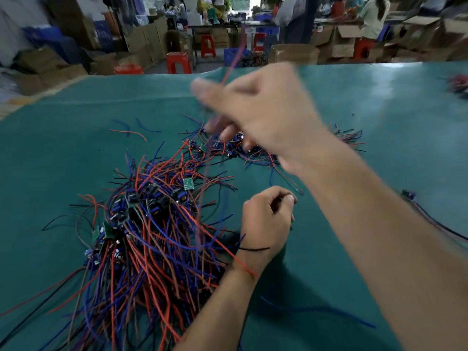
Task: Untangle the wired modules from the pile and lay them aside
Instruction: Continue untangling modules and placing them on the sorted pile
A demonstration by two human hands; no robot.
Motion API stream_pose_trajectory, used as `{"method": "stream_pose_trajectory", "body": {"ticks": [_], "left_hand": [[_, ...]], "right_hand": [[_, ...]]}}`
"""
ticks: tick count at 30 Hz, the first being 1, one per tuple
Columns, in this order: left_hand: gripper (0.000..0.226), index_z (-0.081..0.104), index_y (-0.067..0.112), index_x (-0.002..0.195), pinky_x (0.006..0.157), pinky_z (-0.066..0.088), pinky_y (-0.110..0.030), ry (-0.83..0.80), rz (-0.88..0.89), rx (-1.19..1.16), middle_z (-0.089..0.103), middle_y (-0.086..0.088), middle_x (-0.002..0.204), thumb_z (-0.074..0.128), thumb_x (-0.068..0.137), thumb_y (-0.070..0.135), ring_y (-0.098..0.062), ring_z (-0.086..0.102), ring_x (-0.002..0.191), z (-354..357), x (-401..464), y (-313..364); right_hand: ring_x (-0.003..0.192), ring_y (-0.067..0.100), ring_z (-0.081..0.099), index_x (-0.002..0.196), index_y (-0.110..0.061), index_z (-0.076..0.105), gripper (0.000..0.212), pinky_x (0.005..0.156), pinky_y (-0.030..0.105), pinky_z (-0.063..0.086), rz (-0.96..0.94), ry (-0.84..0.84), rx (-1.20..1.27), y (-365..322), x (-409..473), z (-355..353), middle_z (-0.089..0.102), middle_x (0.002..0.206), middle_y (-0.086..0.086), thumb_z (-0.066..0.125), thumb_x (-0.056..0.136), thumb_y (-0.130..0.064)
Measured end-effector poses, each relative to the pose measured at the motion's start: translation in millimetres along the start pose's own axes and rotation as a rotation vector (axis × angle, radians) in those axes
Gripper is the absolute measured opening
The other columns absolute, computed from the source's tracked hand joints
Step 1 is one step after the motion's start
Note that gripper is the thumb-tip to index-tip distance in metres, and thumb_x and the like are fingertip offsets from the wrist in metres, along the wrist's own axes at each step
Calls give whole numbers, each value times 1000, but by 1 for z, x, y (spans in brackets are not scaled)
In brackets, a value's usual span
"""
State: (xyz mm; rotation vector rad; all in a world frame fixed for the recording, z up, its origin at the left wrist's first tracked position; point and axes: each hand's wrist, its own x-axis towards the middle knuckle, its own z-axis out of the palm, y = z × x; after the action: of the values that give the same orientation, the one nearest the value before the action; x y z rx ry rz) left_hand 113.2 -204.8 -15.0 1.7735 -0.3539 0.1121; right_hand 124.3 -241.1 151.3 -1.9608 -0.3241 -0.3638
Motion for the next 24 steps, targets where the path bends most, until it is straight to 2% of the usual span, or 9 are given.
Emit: {"method": "stream_pose_trajectory", "body": {"ticks": [1, 3, 4, 6, 9, 11, 16, 19, 24], "left_hand": [[27, 63, 20, 70, 51, 39, -16, 5, 8, 8, 59, 5, 53, 57, 93, 6, 0, 52, 47, -1, 0, 0], [24, 63, 19, 72, 53, 48, -24, 19, -11, -30, 59, 5, 52, 56, 94, 10, -4, 53, 48, -1, 1, -2], [23, 64, 20, 74, 55, 53, -31, 28, -21, -60, 59, 4, 52, 55, 94, 15, -7, 55, 49, 0, 1, -2], [22, 64, 21, 75, 60, 54, -37, 36, -20, -75, 61, 3, 53, 51, 92, 28, -11, 56, 51, 0, 1, -3], [25, 63, 21, 77, 65, 55, -40, 40, -20, -46, 64, 5, 55, 48, 89, 37, -12, 59, 54, 1, 2, -6], [25, 63, 22, 77, 65, 56, -41, 51, -11, -36, 64, 7, 54, 48, 89, 38, -13, 61, 56, 1, 3, -8], [28, 62, 20, 78, 62, 56, -40, 72, -5, -49, 65, 5, 54, 45, 89, 39, -14, 61, 52, 1, 3, -8], [28, 63, 19, 77, 62, 56, -40, 74, -6, -43, 65, 5, 53, 46, 89, 38, -14, 60, 52, 1, 3, -9], [26, 63, 21, 77, 62, 56, -41, 79, -10, -51, 64, 5, 52, 46, 88, 38, -15, 60, 52, 1, 1, -7]], "right_hand": [[58, 19, 73, 76, -5, 78, 56, 41, 17, 44, 29, -149, -122, 3, 9, 12, 76, 67, -2, 66, 92, -57], [64, 18, 74, 79, -6, 78, 60, 44, 22, 50, 96, -343, -334, 21, 26, 25, 76, 68, 0, 60, 93, -61], [67, 21, 75, 81, -6, 77, 58, 49, 27, 54, 118, -358, -435, 35, 35, 25, 76, 69, 3, 59, 95, -60], [83, 33, 71, 85, -9, 75, 48, 72, 34, 58, 131, -280, -691, 67, 50, 16, 73, 79, 13, 58, 97, -52], [105, 39, 65, 107, -16, 71, 25, 94, 45, 55, 246, -225, -955, 110, 58, -5, 68, 115, 19, 61, 95, -35], [108, 38, 64, 114, -15, 69, 25, 94, 47, 55, 302, -231, -1001, 131, 54, -11, 67, 121, 15, 61, 97, -31], [106, 40, 65, 111, -14, 70, 26, 87, 49, 56, 234, 19, -1050, 154, 48, -10, 65, 118, 11, 66, 97, -35], [110, 40, 62, 116, -15, 63, 32, 83, 45, 50, 238, 69, -1063, 160, 51, -12, 61, 121, 9, 69, 95, -38], [102, 39, 63, 102, -20, 69, 10, 79, 44, 52, 174, 77, -1069, 167, 54, -20, 65, 113, 10, 67, 96, -28]]}}
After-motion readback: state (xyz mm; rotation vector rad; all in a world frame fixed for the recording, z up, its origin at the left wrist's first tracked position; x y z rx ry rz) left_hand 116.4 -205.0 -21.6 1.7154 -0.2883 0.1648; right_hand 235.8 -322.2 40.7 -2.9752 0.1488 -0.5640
